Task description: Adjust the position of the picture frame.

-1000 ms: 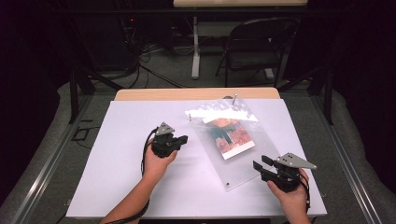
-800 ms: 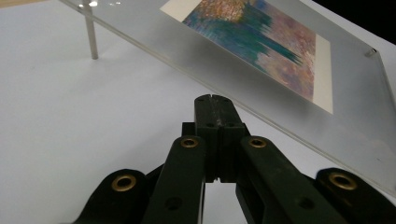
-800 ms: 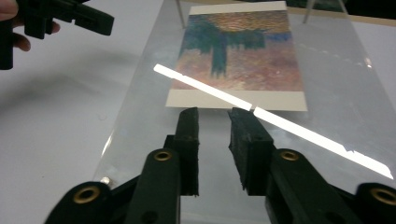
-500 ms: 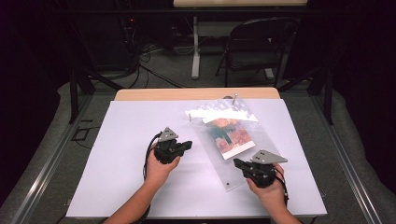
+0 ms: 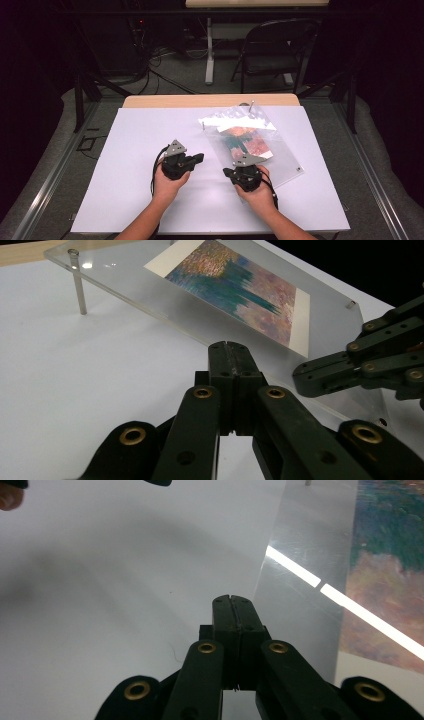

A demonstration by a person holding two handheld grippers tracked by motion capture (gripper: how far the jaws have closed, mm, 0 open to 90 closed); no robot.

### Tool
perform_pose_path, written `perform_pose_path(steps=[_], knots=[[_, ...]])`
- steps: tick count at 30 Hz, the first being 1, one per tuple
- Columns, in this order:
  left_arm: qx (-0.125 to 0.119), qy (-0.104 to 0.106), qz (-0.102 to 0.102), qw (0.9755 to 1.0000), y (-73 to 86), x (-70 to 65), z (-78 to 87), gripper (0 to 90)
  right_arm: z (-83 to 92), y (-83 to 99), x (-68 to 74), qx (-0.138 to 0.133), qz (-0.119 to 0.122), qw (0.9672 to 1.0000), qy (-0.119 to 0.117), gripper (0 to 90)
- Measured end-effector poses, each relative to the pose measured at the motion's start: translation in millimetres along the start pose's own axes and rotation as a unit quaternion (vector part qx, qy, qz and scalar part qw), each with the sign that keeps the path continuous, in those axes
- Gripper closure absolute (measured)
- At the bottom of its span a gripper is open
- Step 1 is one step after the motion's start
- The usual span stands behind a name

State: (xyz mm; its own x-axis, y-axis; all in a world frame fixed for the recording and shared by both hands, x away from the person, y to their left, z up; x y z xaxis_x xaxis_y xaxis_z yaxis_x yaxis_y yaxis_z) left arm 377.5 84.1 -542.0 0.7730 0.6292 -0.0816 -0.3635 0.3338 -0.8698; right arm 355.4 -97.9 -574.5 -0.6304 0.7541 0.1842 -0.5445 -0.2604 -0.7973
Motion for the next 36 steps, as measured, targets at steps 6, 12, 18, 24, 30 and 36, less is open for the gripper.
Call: perform_pose_path(steps=[6, 12, 18, 24, 30, 36], knots=[[-0.001, -0.003, 0.003, 1.0, 2.7, 0.8, 0.8, 90.0, -15.4, -0.1, 6.6, 0.015, 0.021, 0.9995, 0.016, 90.0], [-0.002, 0.0, 0.005, 1.0, 4.0, 1.1, -0.9, 90.0, -20.3, 2.0, 8.1, 0.028, 0.034, 0.9985, 0.034, 90.0], [-0.003, -0.001, 0.006, 1.0, 4.9, 1.7, -0.2, 90.0, -20.1, 2.6, 10.6, 0.033, 0.051, 0.9967, 0.053, 90.0], [-0.003, -0.003, 0.011, 0.9999, 6.6, 4.4, 1.7, 90.0, -17.4, 2.6, 8.0, 0.037, 0.043, 0.9969, 0.054, 90.0], [-0.006, -0.005, 0.018, 0.9998, 8.0, 8.1, 2.8, 90.0, -10.9, 4.7, 0.5, 0.047, 0.052, 0.9948, 0.075, 90.0], [-0.004, -0.004, 0.022, 0.9997, 9.4, 10.1, 0.8, 89.8, 3.3, 8.5, -20.6, 0.055, 0.023, 0.9948, 0.082, 90.0]])
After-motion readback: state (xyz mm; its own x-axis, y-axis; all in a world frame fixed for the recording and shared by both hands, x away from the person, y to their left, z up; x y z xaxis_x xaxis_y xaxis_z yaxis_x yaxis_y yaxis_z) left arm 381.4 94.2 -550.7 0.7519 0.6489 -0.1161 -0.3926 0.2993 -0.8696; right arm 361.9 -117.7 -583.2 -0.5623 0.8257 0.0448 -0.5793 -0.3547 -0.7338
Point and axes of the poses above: each handheld gripper's, and its own axes: z roughly backward along the jaws, y roughly out of its underside, x roughly to its left, the point moved 5 cm from there along -z, roughly forward along the jaws, and after that the axes turned 8 degrees about -z, right-handed, at the moved point
